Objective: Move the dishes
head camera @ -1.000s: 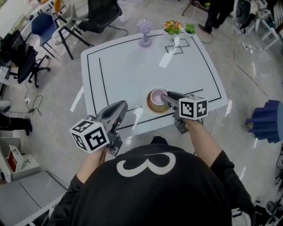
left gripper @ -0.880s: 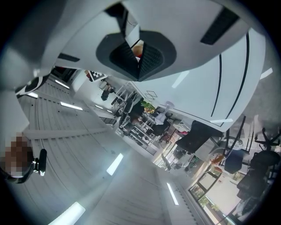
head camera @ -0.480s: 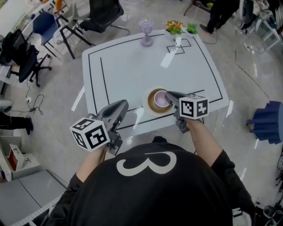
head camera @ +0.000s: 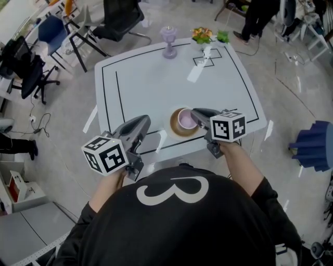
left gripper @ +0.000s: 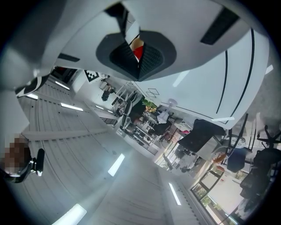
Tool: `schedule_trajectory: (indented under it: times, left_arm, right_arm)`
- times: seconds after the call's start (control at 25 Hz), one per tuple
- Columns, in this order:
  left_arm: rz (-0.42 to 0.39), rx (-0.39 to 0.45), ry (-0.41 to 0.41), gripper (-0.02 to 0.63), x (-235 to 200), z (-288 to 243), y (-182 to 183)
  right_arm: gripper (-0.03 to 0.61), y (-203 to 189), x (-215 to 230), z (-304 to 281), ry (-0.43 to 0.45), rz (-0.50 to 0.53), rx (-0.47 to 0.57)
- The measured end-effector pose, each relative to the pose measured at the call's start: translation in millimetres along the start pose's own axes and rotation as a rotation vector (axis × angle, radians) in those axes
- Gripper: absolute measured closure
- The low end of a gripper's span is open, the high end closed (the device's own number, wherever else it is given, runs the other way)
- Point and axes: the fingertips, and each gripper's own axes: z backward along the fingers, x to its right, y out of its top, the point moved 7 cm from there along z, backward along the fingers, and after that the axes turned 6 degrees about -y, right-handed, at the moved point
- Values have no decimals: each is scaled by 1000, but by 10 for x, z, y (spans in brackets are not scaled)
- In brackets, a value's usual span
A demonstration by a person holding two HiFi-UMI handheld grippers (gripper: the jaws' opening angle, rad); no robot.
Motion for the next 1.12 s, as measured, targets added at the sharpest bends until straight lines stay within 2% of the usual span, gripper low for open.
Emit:
schedule_trajectory:
  times: [0.48,0.88,1.12]
  left_arm:
    - [3,38,40,611,34,-95,33]
    - [31,59,115,611,-9,-146,-134]
    - [55,107,162,611,-62,-154,-190]
  right_arm:
    - [540,505,-82,118,106,58,66]
    - [540,749,172,-93,79,108,78]
    - [540,774,436,-329,34,134,53]
